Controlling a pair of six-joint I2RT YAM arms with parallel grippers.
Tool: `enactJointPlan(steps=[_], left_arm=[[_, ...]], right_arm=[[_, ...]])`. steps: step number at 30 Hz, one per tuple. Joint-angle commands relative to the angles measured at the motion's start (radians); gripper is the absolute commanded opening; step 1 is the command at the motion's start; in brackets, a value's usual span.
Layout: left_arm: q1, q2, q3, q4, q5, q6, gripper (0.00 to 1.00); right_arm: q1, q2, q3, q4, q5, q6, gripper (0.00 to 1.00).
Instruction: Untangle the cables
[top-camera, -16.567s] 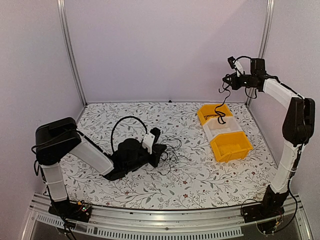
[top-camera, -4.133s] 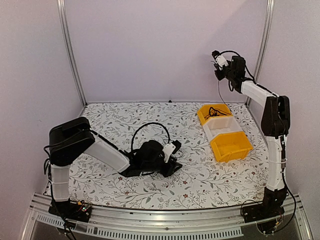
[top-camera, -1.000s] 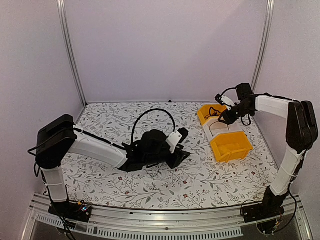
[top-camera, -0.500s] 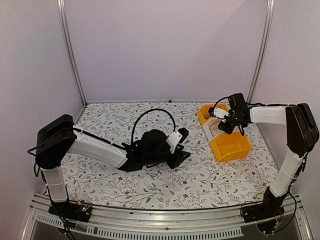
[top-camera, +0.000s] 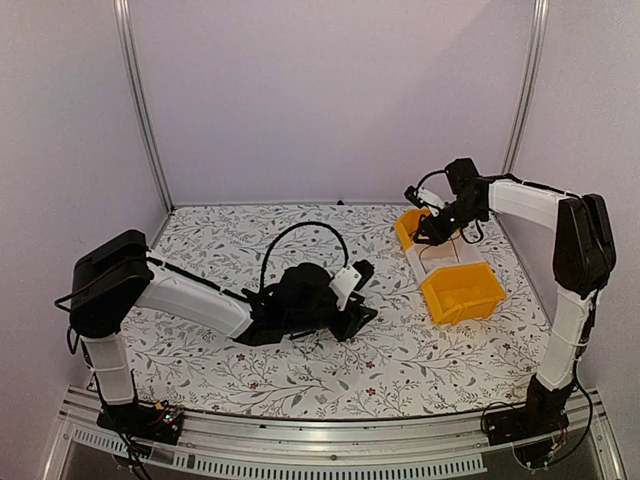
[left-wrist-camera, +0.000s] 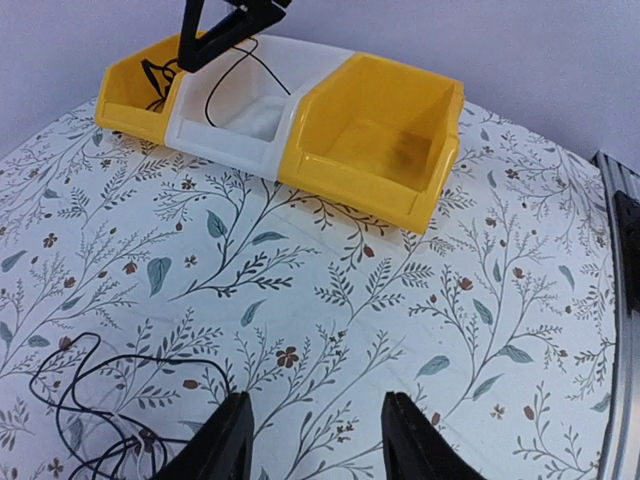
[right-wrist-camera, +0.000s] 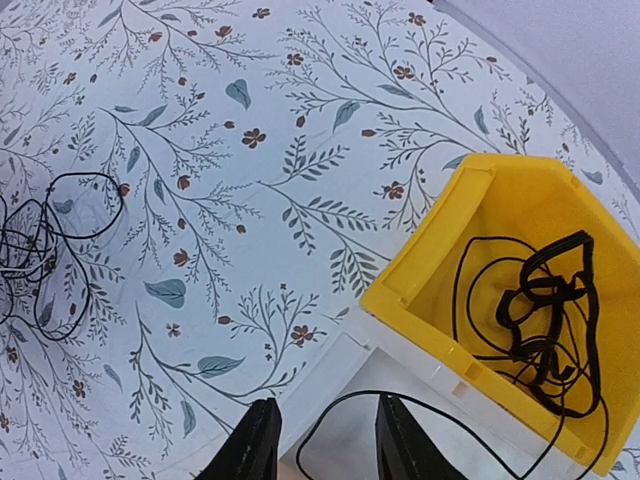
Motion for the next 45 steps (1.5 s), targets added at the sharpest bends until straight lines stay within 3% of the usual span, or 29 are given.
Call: enactJointPlan(steps=[1, 23, 33, 45], left_arm=[[-0.011, -0.044, -0.026, 0.014, -0.013, -0.007, 0.43], [-0.011, -0.017, 0.000, 0.003, -0.012, -0.002, 0.44], [-0.012, -0.008, 0.007, 0.004, -0.004, -0.005, 0.44], [-0.012, -0.003, 0.006, 0.016, -0.010, -0.024, 0.44]], right_arm=[[0.000, 0.069, 0.032, -0.178, -0.089, 0.118, 0.37], [-0.002, 0.214, 0.095, -0.192, 0.011, 0.189, 0.43], [-0.019, 0.163, 0.094, -0.195, 0.054, 0.186, 0.42], [-0.106, 0.117, 0.029, -0.136, -0.013, 0.222, 0.39]])
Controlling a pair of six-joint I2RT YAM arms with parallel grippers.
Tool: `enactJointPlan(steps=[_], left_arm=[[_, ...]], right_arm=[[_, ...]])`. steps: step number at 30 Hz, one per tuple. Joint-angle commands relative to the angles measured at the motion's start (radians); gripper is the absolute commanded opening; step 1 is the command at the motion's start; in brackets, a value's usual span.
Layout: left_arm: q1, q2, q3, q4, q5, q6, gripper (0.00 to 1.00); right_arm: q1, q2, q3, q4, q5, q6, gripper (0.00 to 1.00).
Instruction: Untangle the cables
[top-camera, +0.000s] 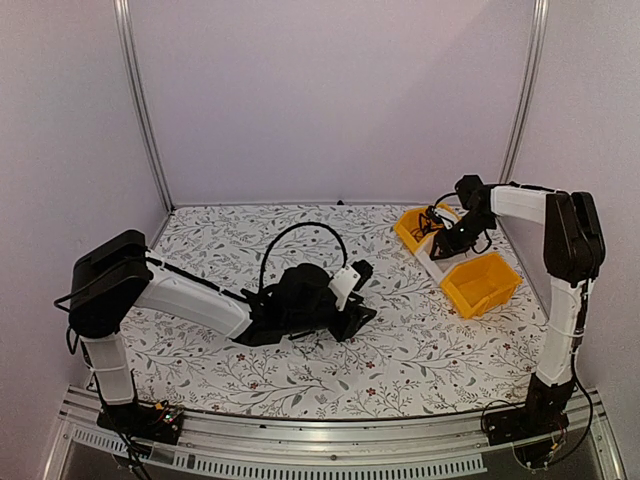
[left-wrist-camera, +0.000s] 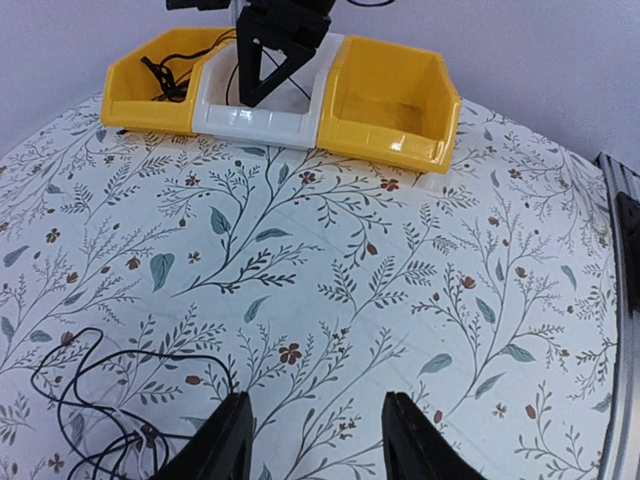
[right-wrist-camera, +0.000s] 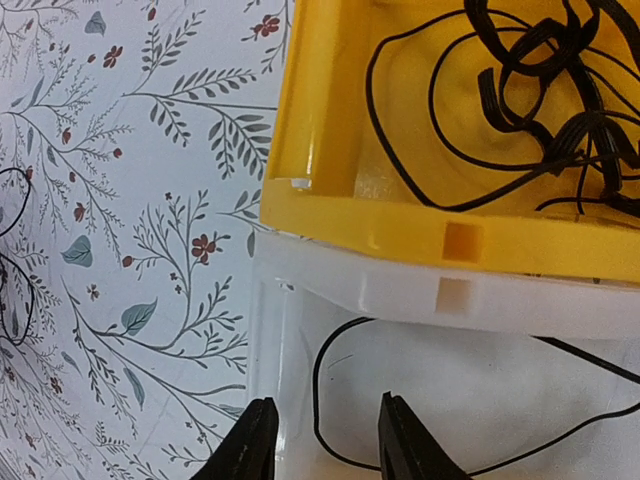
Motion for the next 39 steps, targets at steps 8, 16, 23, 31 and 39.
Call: enactJointPlan(steps=[8, 16, 23, 31, 39], left_arm=[[-0.012, -0.005, 0.006, 0.012, -0.010, -0.029, 0.44], [-0.012, -0.012, 0.001, 0.011, -0.013, -0.031, 0.44], [-0.013, -0.008, 0.011, 0.008, -0.007, -0.030, 0.44], [-0.014, -0.001, 0.013, 0.013, -0.008, -0.029, 0.44], [-0.014, 0.023, 0.018, 0.021, 0.009, -0.037, 0.44]], right_arm=[[-0.007, 0.066, 0.066, -0.014, -0.059, 0.027, 0.50], [-0.006, 0.129, 0.076, -0.049, -0.068, 0.030, 0.57], [-0.005, 0.121, 0.115, -0.076, -0.191, 0.022, 0.34], [-0.006, 0.015, 0.129, -0.065, -0.243, 0.014, 0.15], [-0.005, 0.054, 0.129, -0.080, -0.341, 0.007, 0.29]])
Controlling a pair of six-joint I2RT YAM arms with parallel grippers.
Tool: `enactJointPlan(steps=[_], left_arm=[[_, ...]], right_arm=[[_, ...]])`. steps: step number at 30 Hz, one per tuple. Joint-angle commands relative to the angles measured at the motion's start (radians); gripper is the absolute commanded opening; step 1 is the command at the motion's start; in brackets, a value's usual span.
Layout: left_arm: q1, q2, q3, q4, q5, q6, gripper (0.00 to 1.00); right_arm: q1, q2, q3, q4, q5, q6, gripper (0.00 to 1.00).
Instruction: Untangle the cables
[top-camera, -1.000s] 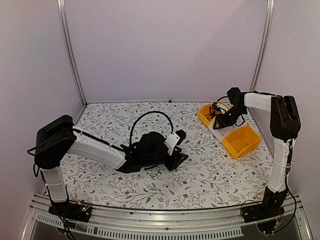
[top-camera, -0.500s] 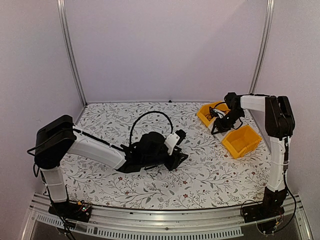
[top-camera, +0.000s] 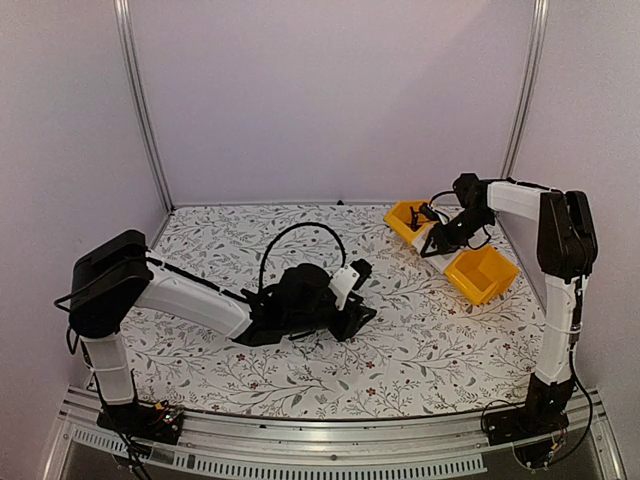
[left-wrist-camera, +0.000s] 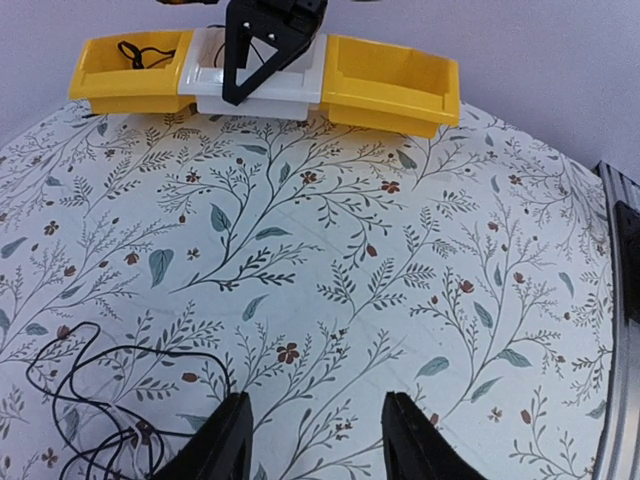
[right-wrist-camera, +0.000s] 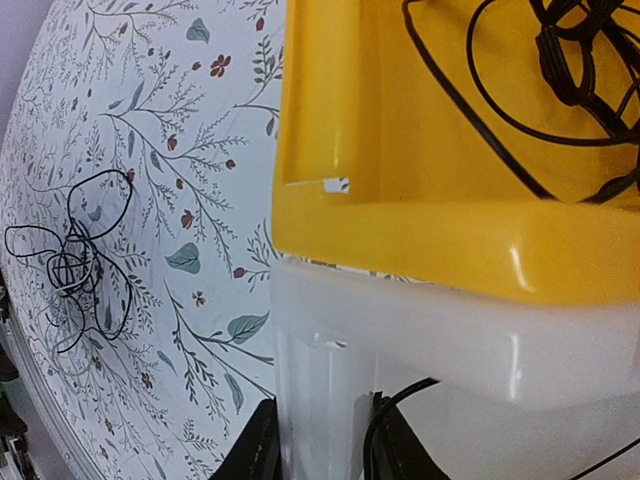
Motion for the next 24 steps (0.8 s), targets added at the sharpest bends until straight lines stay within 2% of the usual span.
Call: enactJointPlan(steps=[1, 5, 8, 11, 17, 24], left_arm=[[-0.014, 0.027, 0.020, 0.020, 0.011, -0.006, 0.44], [-0.011, 0.051, 0.044, 0.023, 0.001, -0.009, 0.44], [0.008, 0.084, 0.098, 0.030, -0.004, -0.045, 0.45], [0.051, 0.130, 0.169, 0.033, -0.004, -0.135, 0.47], [0.164, 0.241, 0.321, 0.030, 0.090, -0.344, 0.47], [0.194, 0.255, 0.313, 0.079, 0.148, -0.402, 0.46]], right_arm=[[0.004, 0.003, 0.022, 0.017, -0.127, -0.011, 0.29], [0.005, 0.030, 0.028, 0.010, -0.169, -0.014, 0.36], [0.004, 0.047, 0.036, 0.006, -0.180, -0.018, 0.37], [0.005, 0.052, 0.037, 0.009, -0.193, -0.019, 0.41], [0.005, 0.048, 0.037, 0.010, -0.201, -0.022, 0.38], [0.008, -0.017, -0.003, 0.065, -0.041, 0.023, 0.37]])
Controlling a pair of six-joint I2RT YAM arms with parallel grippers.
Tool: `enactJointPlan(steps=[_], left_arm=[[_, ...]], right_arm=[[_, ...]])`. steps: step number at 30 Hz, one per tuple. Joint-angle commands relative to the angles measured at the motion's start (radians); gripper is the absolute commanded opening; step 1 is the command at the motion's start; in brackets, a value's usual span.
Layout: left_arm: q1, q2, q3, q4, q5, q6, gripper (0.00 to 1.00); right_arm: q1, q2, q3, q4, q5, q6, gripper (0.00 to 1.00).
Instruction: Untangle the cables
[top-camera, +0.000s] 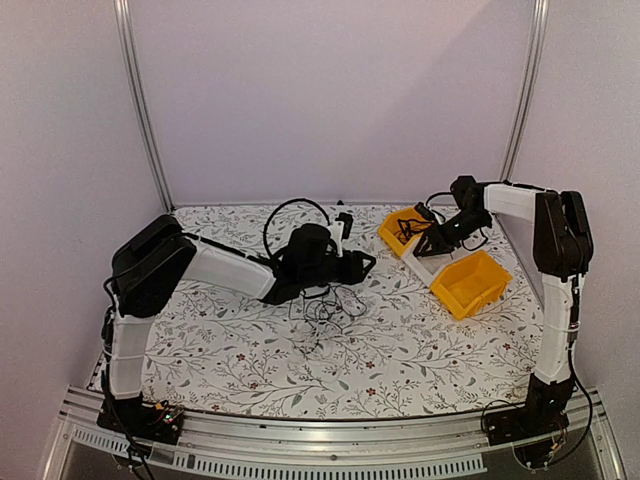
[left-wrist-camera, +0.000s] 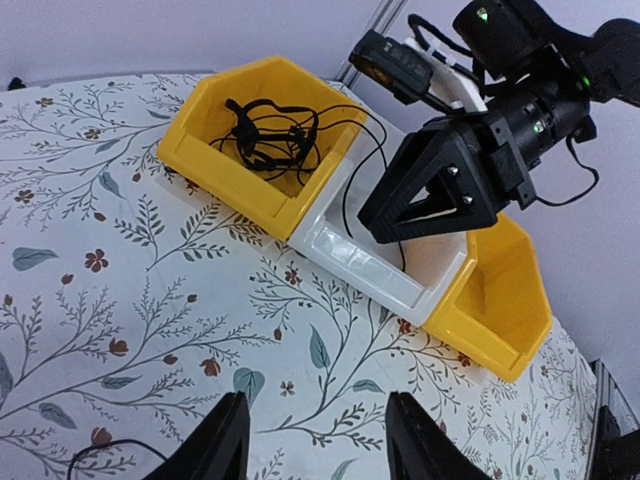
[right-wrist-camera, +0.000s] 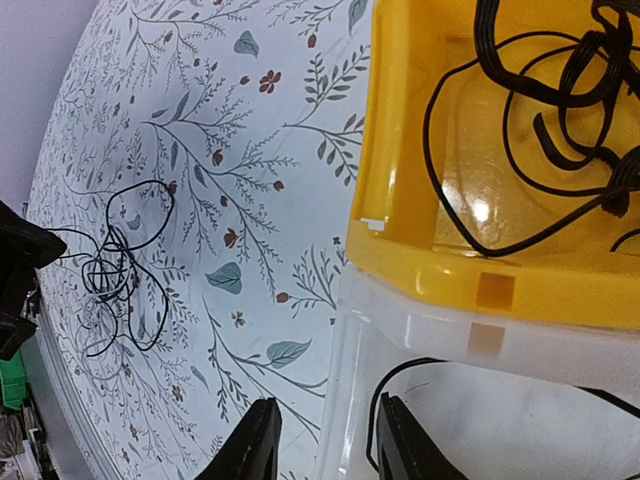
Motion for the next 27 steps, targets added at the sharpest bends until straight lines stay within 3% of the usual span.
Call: enactJointPlan(steps=[1, 7, 11, 27], left_arm=[[-0.010, 0.000, -0.011, 0.043, 0.047, -0.060, 0.46], [-0.014, -0.020, -0.043, 0.060, 0.046, -0.061, 0.46], [-0.015, -0.033, -0.068, 0.073, 0.047, -0.064, 0.46], [-0.022, -0.063, -0.109, 0.081, 0.040, -0.063, 0.46]], right_arm=[[0.007, -0.061, -0.018, 0.052, 0.114, 0.046, 0.39], [0.041, -0.047, -0.008, 0.063, 0.209, 0.090, 0.52], [0.043, 0.004, 0.042, 0.045, 0.176, 0.105, 0.53], [0.042, 0.065, 0.071, 0.044, 0.184, 0.126, 0.42]])
